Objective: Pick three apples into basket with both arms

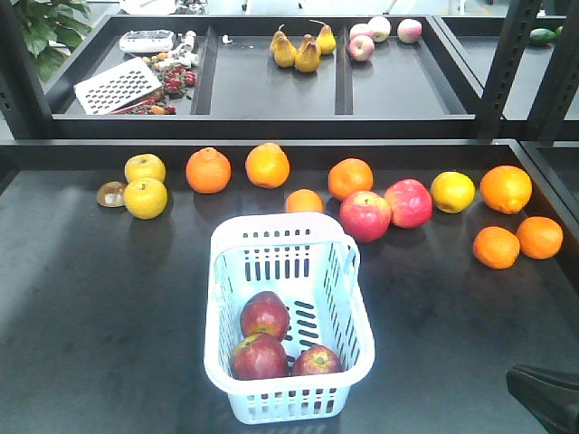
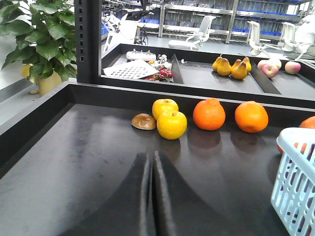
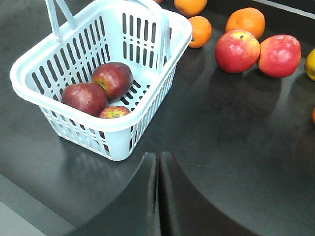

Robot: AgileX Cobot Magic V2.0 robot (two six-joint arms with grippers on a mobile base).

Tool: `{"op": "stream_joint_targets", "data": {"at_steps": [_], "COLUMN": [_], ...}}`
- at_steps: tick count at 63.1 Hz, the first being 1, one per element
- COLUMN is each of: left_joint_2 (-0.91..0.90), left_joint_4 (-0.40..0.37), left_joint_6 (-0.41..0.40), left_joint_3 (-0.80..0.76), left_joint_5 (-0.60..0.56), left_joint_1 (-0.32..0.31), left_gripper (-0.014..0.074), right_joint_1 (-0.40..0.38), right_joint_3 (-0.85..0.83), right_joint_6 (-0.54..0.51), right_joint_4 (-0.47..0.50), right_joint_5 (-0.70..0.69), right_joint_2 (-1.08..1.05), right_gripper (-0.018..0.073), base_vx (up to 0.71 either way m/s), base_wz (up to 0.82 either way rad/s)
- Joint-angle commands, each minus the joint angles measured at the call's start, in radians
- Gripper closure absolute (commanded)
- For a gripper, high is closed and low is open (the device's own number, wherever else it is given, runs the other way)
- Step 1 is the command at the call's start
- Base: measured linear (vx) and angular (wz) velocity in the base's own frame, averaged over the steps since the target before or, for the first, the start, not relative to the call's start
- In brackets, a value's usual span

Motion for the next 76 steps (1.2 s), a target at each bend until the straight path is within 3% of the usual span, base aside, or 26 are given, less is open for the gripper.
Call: {"op": "stream_joint_targets", "data": {"at_steps": [1,32,37,43,56,67,76], "left_joint_2": [-0.016,-0.016,-0.016,-0.016,-0.015,-0.015,-0.015], "left_joint_4": [0.0,0.0,0.0,0.0,0.001,0.001,0.001], "left_joint_6": [-0.012,-0.012,-0.012,-0.012,-0.012,-0.012,-0.012], "left_joint_3": [0.007,0.007,0.007,0.007,0.006,0.006,0.006], "left_joint_5": [-0.079,-0.076,-0.076,-0.076,-0.076,-0.076,-0.076], "left_joint_1": [0.002,0.002,0.002,0.002,0.002,0.002,0.002], "left_gripper": [0.0603,0.0603,0.0603,0.0603,0.0603,0.0603,0.0603], "right_joint_1": [-0.002,-0.002,-0.002,-0.006,-0.195,-0.366,-0.438], "right_joint_3": [-0.027,0.001,0.056,0.149,0.308,0.373,0.436], "right_joint_6": [-0.003,-0.004,0.007,0.113,0.299,0.296,0.296], "right_joint_4": [-0.01,-0.01,-0.022,-0.026,-0.037,-0.039,-0.039], "right_joint_5": [-0.066,-0.082,-0.172,-0.277,-0.336,-0.377,-0.444], "right_joint_2": [0.003,0.003,0.001,-0.022,-0.137,-0.325,-0.449], "right_gripper": [0.0564,0.0564,0.0564,0.0564,0.0564,0.0564,0.0564], "base_vx": [0.0,0.0,0.0,0.0,0.0,0.0,0.0], "base_wz": [0.0,0.0,0.0,0.0,0.0,0.0,0.0]}}
